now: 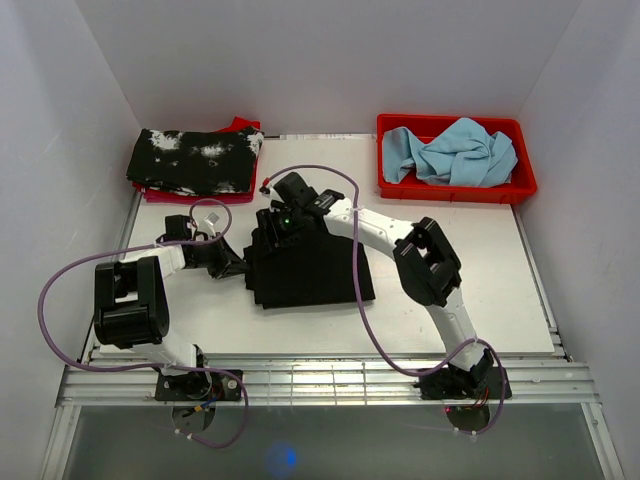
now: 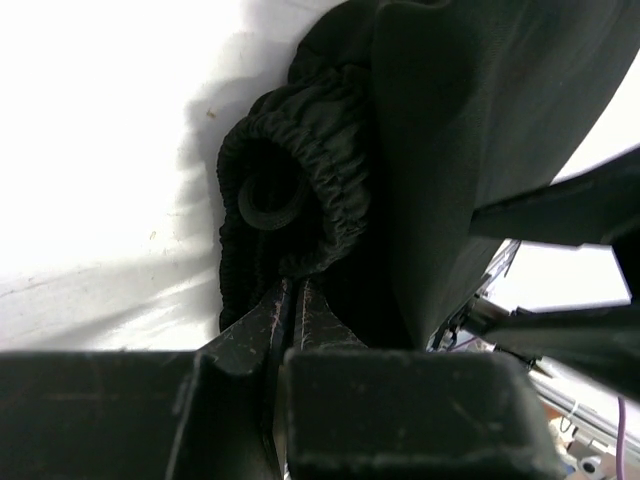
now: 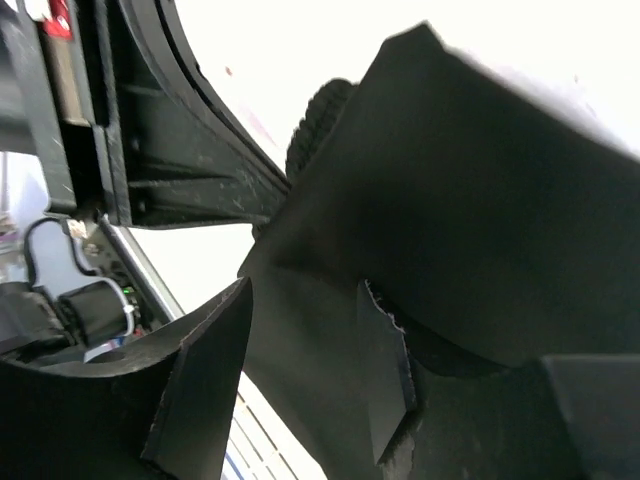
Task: Fold and stack the trousers
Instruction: Fold the trousers
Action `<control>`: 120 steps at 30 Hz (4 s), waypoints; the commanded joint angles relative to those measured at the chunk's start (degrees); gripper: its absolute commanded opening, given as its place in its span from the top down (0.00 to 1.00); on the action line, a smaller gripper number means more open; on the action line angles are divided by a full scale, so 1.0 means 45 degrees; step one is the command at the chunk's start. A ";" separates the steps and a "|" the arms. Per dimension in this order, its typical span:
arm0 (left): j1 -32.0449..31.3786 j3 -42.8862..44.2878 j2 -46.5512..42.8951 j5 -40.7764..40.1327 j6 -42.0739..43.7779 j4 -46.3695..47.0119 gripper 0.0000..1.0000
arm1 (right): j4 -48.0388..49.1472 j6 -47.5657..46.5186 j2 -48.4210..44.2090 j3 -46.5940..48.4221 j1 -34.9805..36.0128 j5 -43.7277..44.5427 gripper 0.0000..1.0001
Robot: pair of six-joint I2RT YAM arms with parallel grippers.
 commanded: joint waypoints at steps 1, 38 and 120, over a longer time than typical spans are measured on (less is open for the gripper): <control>-0.0227 0.0309 -0.0229 -0.0251 -0.0592 0.0567 1.00 | -0.0942 -0.0337 -0.1064 0.0145 0.0324 0.1569 0.47; -0.1340 0.0094 -0.0248 -0.0798 -0.1295 0.1328 1.00 | -0.0984 0.0424 0.0575 0.1122 0.1008 0.2296 0.69; -0.1204 -0.0979 0.1100 0.0706 -0.2839 0.3496 0.87 | 0.0856 -0.1723 -0.3231 -0.3537 -0.4340 -0.4967 0.10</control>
